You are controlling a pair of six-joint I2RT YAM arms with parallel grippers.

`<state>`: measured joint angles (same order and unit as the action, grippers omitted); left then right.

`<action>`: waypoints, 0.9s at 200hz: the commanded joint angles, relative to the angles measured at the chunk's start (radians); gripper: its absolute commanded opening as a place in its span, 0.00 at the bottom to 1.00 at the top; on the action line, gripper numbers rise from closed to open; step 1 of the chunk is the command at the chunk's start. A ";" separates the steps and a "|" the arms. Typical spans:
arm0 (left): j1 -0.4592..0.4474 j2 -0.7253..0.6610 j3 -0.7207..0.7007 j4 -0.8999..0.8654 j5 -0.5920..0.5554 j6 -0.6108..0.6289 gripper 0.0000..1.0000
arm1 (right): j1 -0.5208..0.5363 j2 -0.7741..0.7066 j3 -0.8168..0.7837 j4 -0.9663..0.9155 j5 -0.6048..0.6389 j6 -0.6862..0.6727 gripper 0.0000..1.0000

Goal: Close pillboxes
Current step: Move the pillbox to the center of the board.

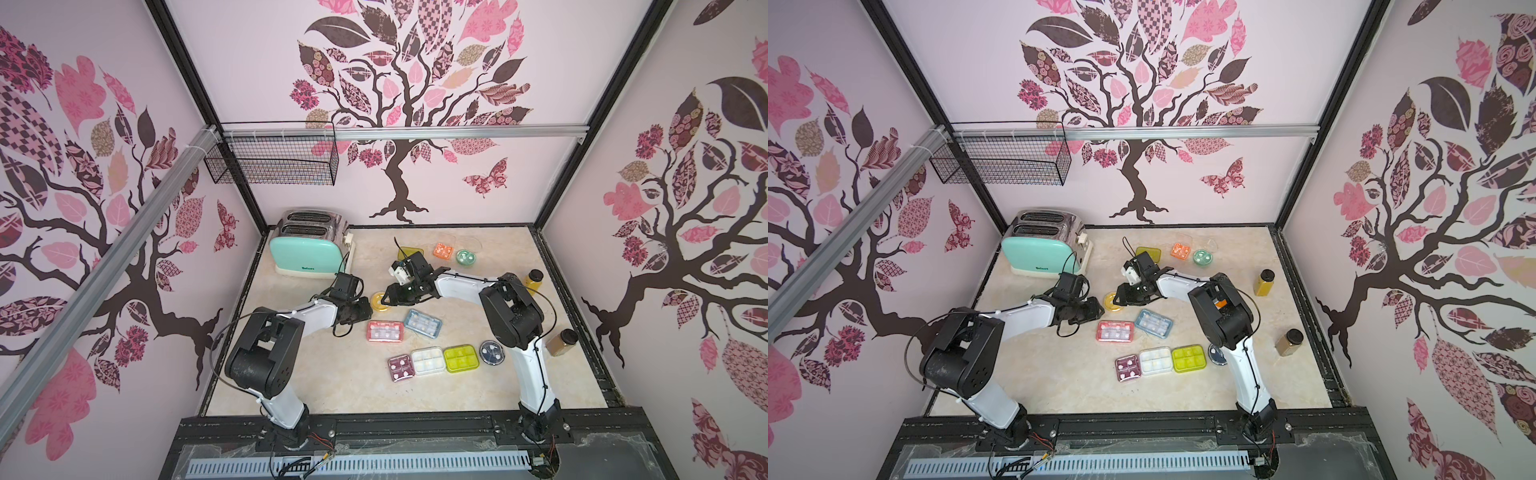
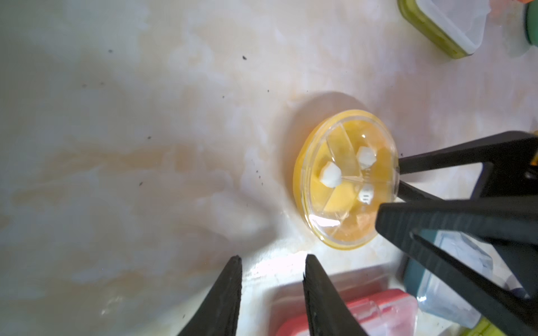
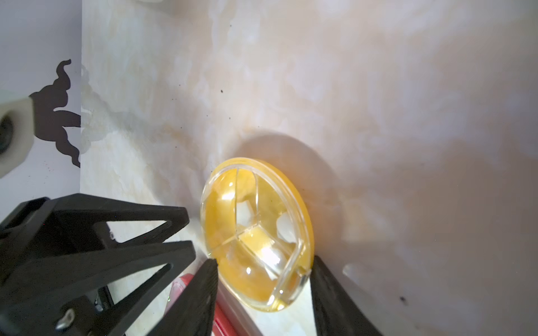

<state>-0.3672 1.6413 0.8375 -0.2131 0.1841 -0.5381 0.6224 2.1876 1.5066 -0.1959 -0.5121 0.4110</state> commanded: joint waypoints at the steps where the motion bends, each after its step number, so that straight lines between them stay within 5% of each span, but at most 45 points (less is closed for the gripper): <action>1: -0.003 -0.079 0.009 -0.074 -0.044 0.025 0.40 | 0.014 0.024 0.049 -0.003 -0.029 0.009 0.52; 42: -0.003 -0.148 0.069 -0.140 -0.072 0.098 0.49 | 0.011 -0.025 0.044 0.003 0.001 -0.015 0.55; 75: -0.003 -0.070 0.211 -0.236 -0.068 0.173 0.56 | -0.041 -0.155 0.009 -0.082 0.029 -0.057 0.68; 127: -0.004 0.090 0.404 -0.234 -0.015 0.213 0.67 | -0.198 -0.396 -0.288 -0.043 0.013 -0.062 0.80; 155: -0.008 0.178 0.514 -0.260 -0.003 0.242 0.73 | -0.228 -0.518 -0.428 -0.002 0.066 -0.002 0.99; 173: -0.008 0.224 0.574 -0.276 -0.005 0.264 0.74 | -0.233 -0.609 -0.537 0.077 0.105 0.051 0.99; 180: -0.010 0.242 0.595 -0.279 -0.009 0.269 0.83 | -0.234 -0.635 -0.560 0.086 0.124 0.058 0.99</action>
<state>-0.3714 1.8397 1.3621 -0.4591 0.1661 -0.3130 0.3843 1.6524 1.0225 -0.1799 -0.4480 0.4068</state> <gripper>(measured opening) 0.748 0.992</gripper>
